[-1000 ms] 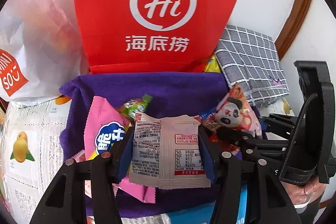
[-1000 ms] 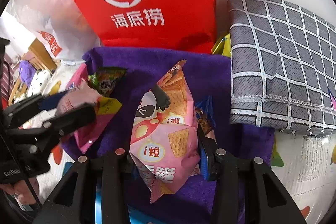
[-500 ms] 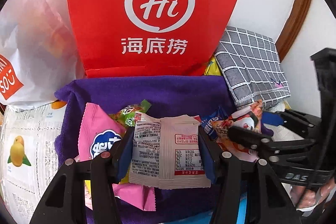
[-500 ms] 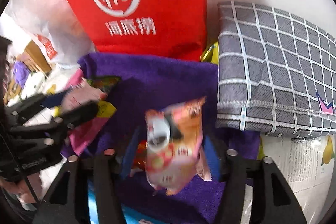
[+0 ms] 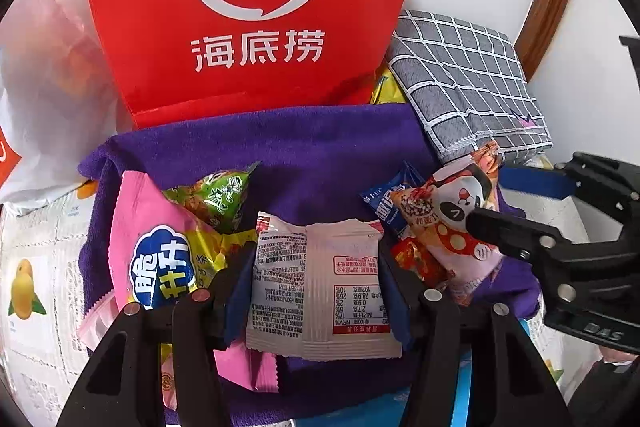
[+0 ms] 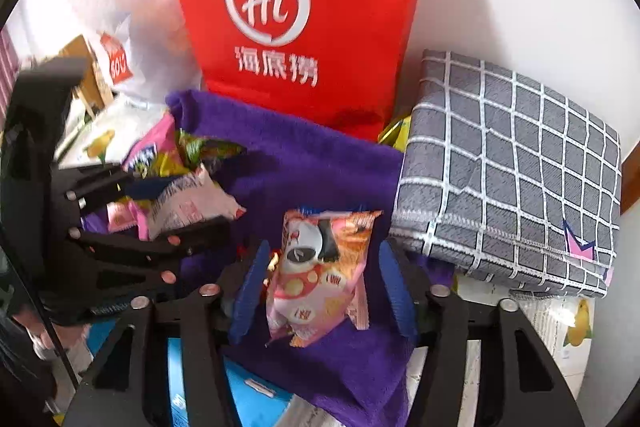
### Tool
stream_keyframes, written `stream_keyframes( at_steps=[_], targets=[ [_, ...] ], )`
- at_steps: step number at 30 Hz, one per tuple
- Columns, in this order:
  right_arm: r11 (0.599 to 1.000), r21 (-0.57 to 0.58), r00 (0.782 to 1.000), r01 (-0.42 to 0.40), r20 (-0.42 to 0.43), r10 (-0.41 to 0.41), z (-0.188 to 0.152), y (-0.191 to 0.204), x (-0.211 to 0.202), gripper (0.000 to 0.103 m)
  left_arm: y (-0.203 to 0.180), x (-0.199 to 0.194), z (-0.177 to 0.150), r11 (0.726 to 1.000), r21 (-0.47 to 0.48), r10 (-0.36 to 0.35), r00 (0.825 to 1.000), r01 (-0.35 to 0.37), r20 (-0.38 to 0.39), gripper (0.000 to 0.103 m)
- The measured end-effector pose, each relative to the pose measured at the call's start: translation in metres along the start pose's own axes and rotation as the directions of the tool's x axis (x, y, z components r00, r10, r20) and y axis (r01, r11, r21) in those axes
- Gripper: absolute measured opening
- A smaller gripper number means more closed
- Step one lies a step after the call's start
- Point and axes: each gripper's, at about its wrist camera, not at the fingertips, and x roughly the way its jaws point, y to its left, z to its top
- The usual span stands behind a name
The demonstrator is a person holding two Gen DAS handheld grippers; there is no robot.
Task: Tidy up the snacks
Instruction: 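Lower the panda packet and white sachet onto the towel and open both grippers, then withdraw both grippers from the towel toward the remaining snacks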
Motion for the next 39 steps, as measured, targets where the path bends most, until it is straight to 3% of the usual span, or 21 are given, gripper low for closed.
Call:
stream_keyframes(
  at_steps=[6, 10, 16, 27, 39],
  targets=[
    [1.000, 0.012, 1.000, -0.003, -0.013, 0.004, 0.000, -0.004, 0.002, 0.044, 0.005, 0.001, -0.001, 0.999, -0.034, -0.024, 0.999, 0.023, -0.022, 0.056],
    [0.999, 0.043, 1.000, -0.021, -0.006, 0.022, 0.000, -0.011, -0.002, 0.044, 0.003, -0.002, -0.003, 0.996, -0.062, -0.073, 0.996, 0.071, -0.044, 0.065],
    [0.999, 0.051, 1.000, -0.018, 0.008, 0.017, 0.000, -0.014, -0.009, 0.044, -0.001, -0.009, -0.005, 0.997, -0.064, -0.049, 0.998, 0.046, -0.045, 0.066],
    [0.999, 0.051, 0.999, -0.005, -0.044, 0.008, -0.002, -0.014, 0.001, 0.044, -0.011, -0.050, -0.013, 0.997, -0.049, -0.053, 0.999, 0.052, -0.010, 0.066],
    [0.992, 0.122, 0.994, -0.035, 0.111, 0.021, 0.005, -0.014, -0.059, 0.045, -0.004, -0.101, -0.042, 0.997, -0.069, -0.032, 0.999, 0.034, 0.028, 0.066]
  ],
)
